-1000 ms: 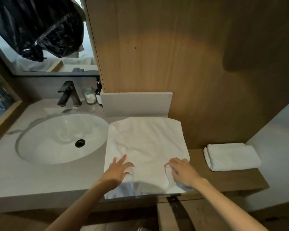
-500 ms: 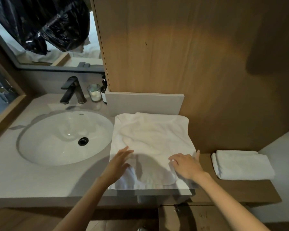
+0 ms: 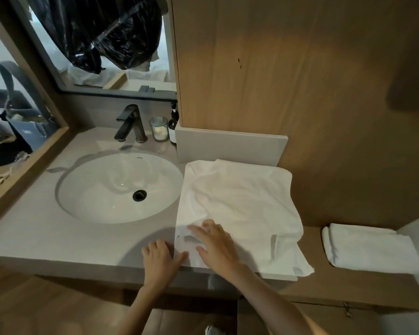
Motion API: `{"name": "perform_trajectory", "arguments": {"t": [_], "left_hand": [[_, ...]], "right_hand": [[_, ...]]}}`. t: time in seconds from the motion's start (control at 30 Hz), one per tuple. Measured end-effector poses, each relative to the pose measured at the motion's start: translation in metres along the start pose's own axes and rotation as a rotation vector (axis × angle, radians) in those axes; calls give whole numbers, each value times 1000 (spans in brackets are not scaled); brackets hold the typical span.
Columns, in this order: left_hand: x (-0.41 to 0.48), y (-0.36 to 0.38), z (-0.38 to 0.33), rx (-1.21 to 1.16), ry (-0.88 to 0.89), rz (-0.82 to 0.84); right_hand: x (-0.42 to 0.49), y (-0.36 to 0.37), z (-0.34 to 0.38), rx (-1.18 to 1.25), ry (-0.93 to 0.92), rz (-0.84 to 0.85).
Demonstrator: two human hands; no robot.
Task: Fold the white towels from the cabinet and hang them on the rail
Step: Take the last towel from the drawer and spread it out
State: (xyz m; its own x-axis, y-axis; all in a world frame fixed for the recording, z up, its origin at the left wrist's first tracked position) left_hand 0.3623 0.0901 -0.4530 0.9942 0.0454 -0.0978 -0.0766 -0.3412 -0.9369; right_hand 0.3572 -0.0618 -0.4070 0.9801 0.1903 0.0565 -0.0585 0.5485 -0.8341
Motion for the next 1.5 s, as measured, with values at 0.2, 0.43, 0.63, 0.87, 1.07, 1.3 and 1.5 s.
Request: {"name": "perform_trajectory", "arguments": {"t": [0.2, 0.43, 0.63, 0.87, 1.07, 1.3, 1.5], "left_hand": [[-5, 2, -1, 87, -2, 82], [-7, -33, -37, -651, -24, 201], [-7, -70, -81, -1032, -88, 249], [-12, -80, -107, -1120, -118, 233], [-16, -80, -110, -1218, -145, 213], [-18, -82, -104, -1260, -180, 178], [-19, -87, -113, -1282, -137, 250]], "right_hand": [[0, -1, -8, -160, 12, -9], [-5, -40, -1, -35, 33, -92], [-15, -87, 5, 175, 17, -285], [-31, -121, 14, 50, -62, -471], [-31, -124, 12, 50, 13, -398], [-34, -120, 23, 62, -35, -242], [-43, -125, 24, 120, -17, -252]]}}
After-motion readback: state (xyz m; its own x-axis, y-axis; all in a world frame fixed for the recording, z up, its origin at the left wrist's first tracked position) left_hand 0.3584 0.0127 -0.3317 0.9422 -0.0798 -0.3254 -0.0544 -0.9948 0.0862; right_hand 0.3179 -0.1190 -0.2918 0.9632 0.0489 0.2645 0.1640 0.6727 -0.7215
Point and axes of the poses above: each hand's wrist, its own x-axis towards the middle knuckle, its own y-axis out of the palm, z = x × y, the point moved 8 cm from there along x, towards the middle knuckle, and after that the axes turned 9 degrees about x, right-handed, at the moved point
